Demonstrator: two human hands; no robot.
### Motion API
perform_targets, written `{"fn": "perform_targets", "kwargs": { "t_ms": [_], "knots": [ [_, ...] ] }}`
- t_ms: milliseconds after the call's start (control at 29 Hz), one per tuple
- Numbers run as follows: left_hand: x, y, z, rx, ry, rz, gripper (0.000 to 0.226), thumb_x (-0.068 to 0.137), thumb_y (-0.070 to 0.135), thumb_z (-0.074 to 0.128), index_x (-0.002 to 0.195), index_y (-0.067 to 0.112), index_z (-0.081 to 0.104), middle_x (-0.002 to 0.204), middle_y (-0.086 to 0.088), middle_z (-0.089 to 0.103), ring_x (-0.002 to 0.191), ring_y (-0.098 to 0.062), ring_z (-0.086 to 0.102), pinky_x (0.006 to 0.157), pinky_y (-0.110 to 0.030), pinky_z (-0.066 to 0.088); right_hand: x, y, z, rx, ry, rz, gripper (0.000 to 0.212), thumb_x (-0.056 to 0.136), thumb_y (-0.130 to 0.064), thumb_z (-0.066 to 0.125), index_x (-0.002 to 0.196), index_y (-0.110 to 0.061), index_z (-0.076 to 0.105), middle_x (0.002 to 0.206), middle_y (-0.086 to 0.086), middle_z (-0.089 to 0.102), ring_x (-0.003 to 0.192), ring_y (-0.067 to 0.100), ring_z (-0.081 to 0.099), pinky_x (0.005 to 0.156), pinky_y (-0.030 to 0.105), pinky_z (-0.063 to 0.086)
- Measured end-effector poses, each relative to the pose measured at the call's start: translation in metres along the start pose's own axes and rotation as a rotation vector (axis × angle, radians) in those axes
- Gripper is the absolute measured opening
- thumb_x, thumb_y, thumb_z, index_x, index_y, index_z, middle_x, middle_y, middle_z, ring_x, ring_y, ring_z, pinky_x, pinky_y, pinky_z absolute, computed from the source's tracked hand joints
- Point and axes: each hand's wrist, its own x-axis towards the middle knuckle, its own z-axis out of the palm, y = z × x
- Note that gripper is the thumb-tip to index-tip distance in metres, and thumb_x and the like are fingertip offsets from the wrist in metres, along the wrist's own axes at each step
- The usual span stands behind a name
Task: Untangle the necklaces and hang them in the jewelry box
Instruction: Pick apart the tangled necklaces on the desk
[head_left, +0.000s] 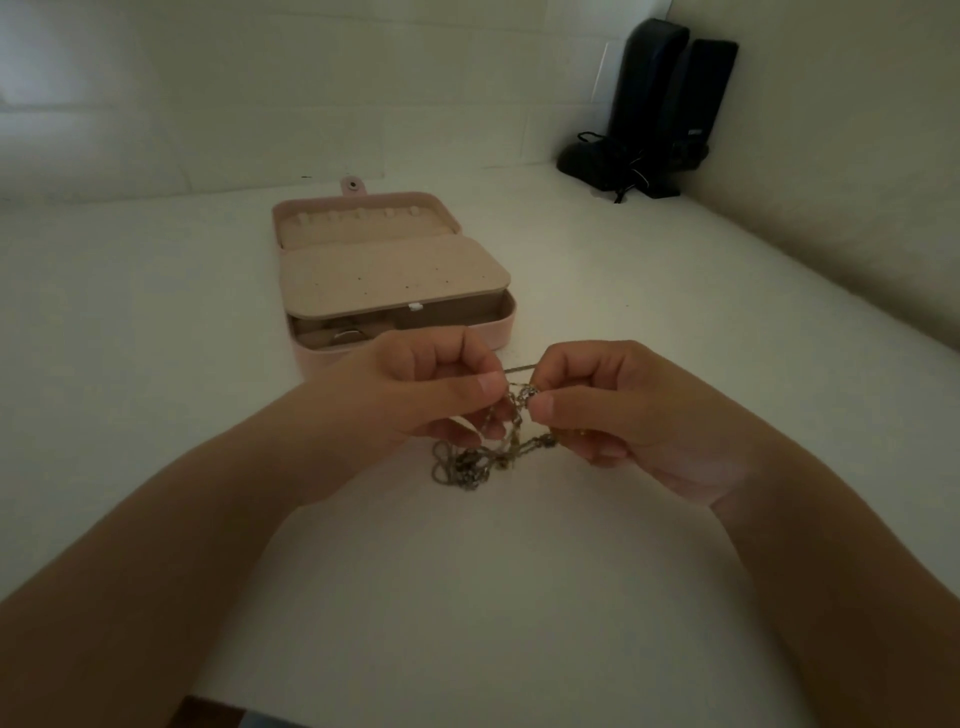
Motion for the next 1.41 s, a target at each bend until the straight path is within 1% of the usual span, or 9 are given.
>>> {"fn": "perform_targets", "kwargs": {
  "t_ms": [207, 448, 552, 759, 931, 1069, 1138, 1241, 1414],
  "knots": [
    [-0.0014, 0.0063, 0.0023, 0.038, 0.027, -0.053, 0.015, 0.072, 0.028, 0.055, 0.077, 0.014, 0.054, 0.053, 0.001, 0.06, 0.041, -0.012, 0.051, 0.043, -0.019, 0.045, -0.0017, -0.0016, -0.002, -0.016, 0.02, -0.041, 0.01, 0.075, -0.022, 0.067, 0.066, -0.022, 0.064, 0.049, -0.002, 0.052, 0.038, 0.006, 0.034, 0.038, 0.015, 0.026],
    [-0.0034, 0.0061, 0.0017, 0.048, -0.02, -0.045, 0.012, 0.07, 0.028, 0.068, 0.079, 0.021, 0.067, 0.059, 0.005, 0.06, 0.038, -0.01, 0.048, 0.035, -0.018, 0.038, -0.0013, -0.0012, -0.0016, 0.003, 0.056, -0.102, 0.007, 0.076, -0.023, 0.062, 0.07, -0.021, 0.065, 0.038, -0.006, 0.038, 0.032, 0.005, 0.029, 0.036, 0.017, 0.021],
    [-0.0017, 0.0047, 0.0028, 0.127, 0.014, -0.036, 0.012, 0.065, 0.023, 0.074, 0.071, 0.019, 0.064, 0.052, 0.007, 0.059, 0.042, -0.007, 0.052, 0.04, -0.017, 0.042, -0.0017, -0.0017, -0.0021, 0.001, 0.072, -0.122, 0.008, 0.076, -0.023, 0.062, 0.069, -0.023, 0.065, 0.038, -0.006, 0.038, 0.032, 0.005, 0.03, 0.037, 0.017, 0.021],
    [0.0, -0.0013, -0.0008, 0.204, -0.027, 0.011, 0.015, 0.062, 0.032, 0.07, 0.076, 0.028, 0.067, 0.083, 0.006, 0.069, 0.082, -0.008, 0.063, 0.078, -0.023, 0.047, -0.0031, -0.002, -0.0034, -0.012, 0.059, -0.134, 0.008, 0.07, -0.032, 0.067, 0.068, -0.024, 0.065, 0.041, -0.005, 0.041, 0.035, 0.007, 0.033, 0.037, 0.015, 0.024],
    [-0.0002, -0.0006, 0.0027, 0.128, -0.046, 0.043, 0.013, 0.073, 0.021, 0.07, 0.082, 0.015, 0.064, 0.073, -0.001, 0.071, 0.071, -0.012, 0.066, 0.07, -0.018, 0.051, -0.0034, -0.0033, 0.0, -0.01, 0.054, -0.107, 0.008, 0.075, -0.023, 0.062, 0.067, -0.02, 0.064, 0.037, -0.005, 0.042, 0.032, 0.005, 0.034, 0.036, 0.013, 0.025],
    [0.0003, 0.0005, 0.002, 0.19, 0.018, 0.05, 0.002, 0.069, 0.024, 0.068, 0.071, 0.024, 0.067, 0.07, 0.003, 0.071, 0.071, -0.008, 0.065, 0.07, -0.016, 0.049, -0.004, -0.0037, -0.0014, -0.028, 0.057, -0.105, 0.008, 0.073, -0.023, 0.065, 0.066, -0.02, 0.063, 0.037, -0.003, 0.041, 0.031, 0.006, 0.032, 0.037, 0.013, 0.026],
    [0.0003, 0.0004, -0.0002, 0.237, 0.113, 0.08, 0.014, 0.064, 0.034, 0.076, 0.071, 0.024, 0.069, 0.072, 0.005, 0.071, 0.073, -0.007, 0.065, 0.073, -0.018, 0.048, -0.0041, -0.0034, -0.0023, -0.036, 0.048, -0.112, 0.01, 0.072, -0.024, 0.068, 0.065, -0.021, 0.062, 0.037, -0.004, 0.04, 0.031, 0.006, 0.031, 0.037, 0.013, 0.025],
    [0.0009, 0.002, -0.0028, 0.225, 0.282, 0.146, 0.019, 0.061, 0.038, 0.066, 0.07, 0.021, 0.066, 0.068, 0.008, 0.068, 0.067, -0.005, 0.06, 0.068, -0.015, 0.046, -0.0037, -0.0034, -0.0037, -0.027, 0.04, -0.109, 0.012, 0.068, -0.024, 0.069, 0.062, -0.022, 0.06, 0.037, -0.003, 0.041, 0.031, 0.005, 0.031, 0.036, 0.012, 0.024],
    [0.0025, -0.0008, 0.0007, 0.182, 0.141, 0.117, 0.021, 0.066, 0.03, 0.077, 0.08, 0.02, 0.064, 0.078, 0.005, 0.071, 0.077, -0.007, 0.065, 0.074, -0.017, 0.052, -0.0026, -0.0031, -0.003, 0.011, 0.056, -0.096, 0.012, 0.075, -0.02, 0.059, 0.062, -0.021, 0.059, 0.039, -0.001, 0.042, 0.033, 0.006, 0.032, 0.036, 0.014, 0.023]
  ]
}}
